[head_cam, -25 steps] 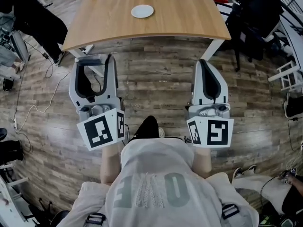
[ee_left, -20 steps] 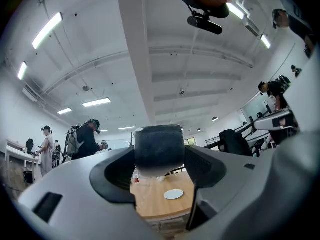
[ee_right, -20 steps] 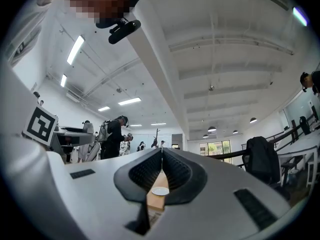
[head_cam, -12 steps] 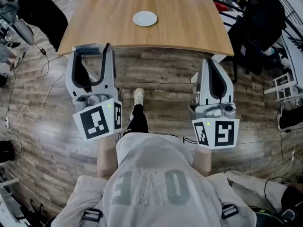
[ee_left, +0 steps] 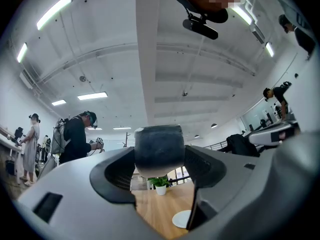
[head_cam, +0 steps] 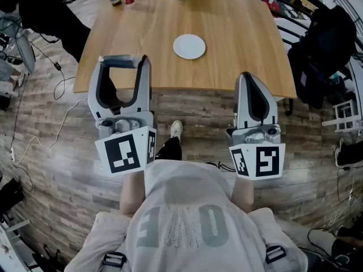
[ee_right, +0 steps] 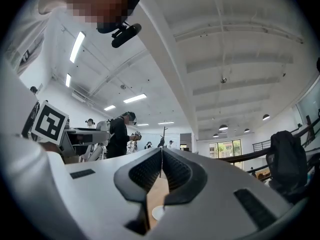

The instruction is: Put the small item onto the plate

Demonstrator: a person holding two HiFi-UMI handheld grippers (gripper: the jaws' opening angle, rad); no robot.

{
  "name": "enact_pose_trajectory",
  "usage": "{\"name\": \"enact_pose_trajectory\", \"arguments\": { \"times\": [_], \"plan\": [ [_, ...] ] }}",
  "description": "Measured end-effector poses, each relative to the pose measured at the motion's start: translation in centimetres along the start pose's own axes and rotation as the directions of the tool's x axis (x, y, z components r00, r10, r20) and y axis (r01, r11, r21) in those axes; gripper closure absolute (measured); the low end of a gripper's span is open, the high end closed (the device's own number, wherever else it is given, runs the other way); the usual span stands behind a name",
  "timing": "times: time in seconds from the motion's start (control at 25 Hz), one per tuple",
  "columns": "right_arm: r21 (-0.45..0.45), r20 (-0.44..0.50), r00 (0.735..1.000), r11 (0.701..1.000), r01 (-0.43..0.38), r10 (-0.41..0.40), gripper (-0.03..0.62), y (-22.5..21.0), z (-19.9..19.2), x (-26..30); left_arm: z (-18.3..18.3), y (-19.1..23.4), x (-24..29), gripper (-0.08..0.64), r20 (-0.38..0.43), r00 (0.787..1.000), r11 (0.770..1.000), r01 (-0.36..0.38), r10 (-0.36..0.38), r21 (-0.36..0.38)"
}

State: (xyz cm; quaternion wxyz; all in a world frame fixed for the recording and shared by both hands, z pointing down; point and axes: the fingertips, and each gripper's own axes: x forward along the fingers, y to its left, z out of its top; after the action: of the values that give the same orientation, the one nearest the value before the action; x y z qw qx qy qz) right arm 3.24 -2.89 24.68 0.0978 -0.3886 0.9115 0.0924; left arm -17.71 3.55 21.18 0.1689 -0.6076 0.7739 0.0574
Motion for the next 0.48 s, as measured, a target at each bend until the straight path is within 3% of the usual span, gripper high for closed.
{"name": "enact_pose_trajectory", "arguments": {
  "times": [0.24, 0.48],
  "plan": [
    [-0.027, -0.018, 1.0, 1.0, 0.006, -0.007, 0.574, -0.3, -1.3, 10.8, -2.2, 4.7, 9.9, 0.25, 0.01, 1.0, 1.0, 0.003, -0.003, -0.003],
    [-0.038, -0.066, 0.997, 0.999, 0.024, -0.027, 0.574, -2.5, -3.2, 16.7, -5.6, 4.9, 16.5, 0.25, -0.036, 0.998, 0.999, 0.043, -0.043, -0.005]
  ]
}}
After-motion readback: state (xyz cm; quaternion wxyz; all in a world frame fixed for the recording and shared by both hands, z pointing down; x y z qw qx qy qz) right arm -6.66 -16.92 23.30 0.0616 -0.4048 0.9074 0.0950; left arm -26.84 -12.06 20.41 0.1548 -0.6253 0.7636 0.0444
